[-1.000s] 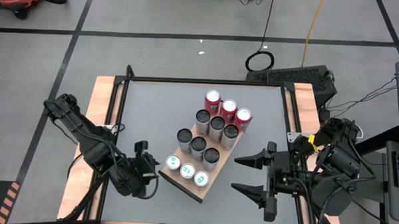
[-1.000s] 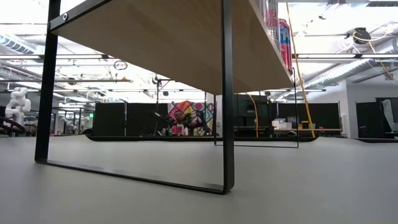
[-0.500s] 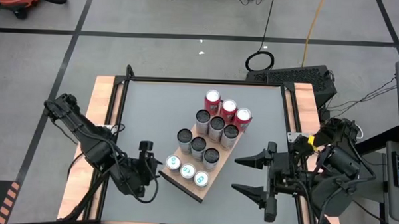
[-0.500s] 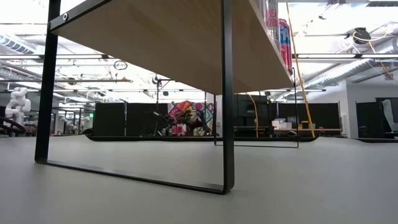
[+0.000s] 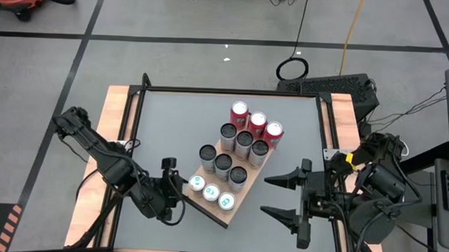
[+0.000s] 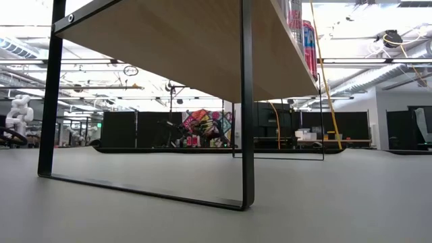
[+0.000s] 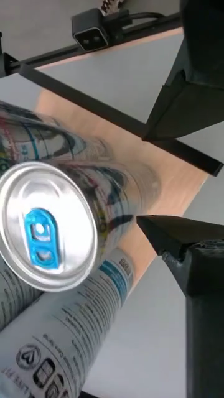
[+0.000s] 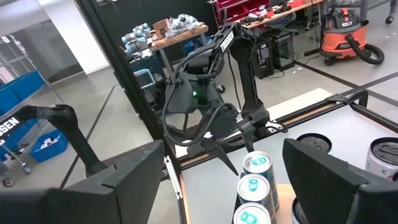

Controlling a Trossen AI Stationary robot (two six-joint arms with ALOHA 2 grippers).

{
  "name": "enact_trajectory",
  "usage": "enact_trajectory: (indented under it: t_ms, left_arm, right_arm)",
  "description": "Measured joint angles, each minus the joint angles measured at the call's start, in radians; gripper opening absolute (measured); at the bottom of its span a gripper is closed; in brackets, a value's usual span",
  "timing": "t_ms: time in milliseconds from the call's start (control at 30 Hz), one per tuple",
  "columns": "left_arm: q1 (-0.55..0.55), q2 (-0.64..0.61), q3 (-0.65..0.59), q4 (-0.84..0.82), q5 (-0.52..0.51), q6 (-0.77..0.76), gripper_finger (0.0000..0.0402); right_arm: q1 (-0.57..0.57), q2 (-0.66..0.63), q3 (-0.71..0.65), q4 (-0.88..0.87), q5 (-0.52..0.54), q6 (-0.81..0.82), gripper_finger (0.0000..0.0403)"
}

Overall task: Place canned beverage on shelf
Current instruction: Return to Home Position

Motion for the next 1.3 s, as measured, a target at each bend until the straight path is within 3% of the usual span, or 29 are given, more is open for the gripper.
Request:
enact_trajectory:
  t_ms: [633,900,1200,1300]
  left_arm:
    - [0.0,0.024,0.0,0.032,-0.019,-0.003,0.0202]
    - [-0.017,-0.004,0.006,-0.05,-0.025,-0.168,0.0202]
    - [-0.117,-0.024,0.007,0.011,-0.034,-0.353,0.0202]
    - [-0.151,-0.024,0.007,0.089,-0.064,-0.394,0.0202]
  right_arm:
    - [0.0,0.0,0.0,0.0,0.002,0.001,0.0302]
    - [0.003,0.009,0.0,-0.077,-0.055,0.12,0.03]
    - [0.033,0.095,0.0,-0.186,-0.086,0.233,0.024]
    - [0.04,0.099,0.0,-0.234,-0.147,0.274,0.0209]
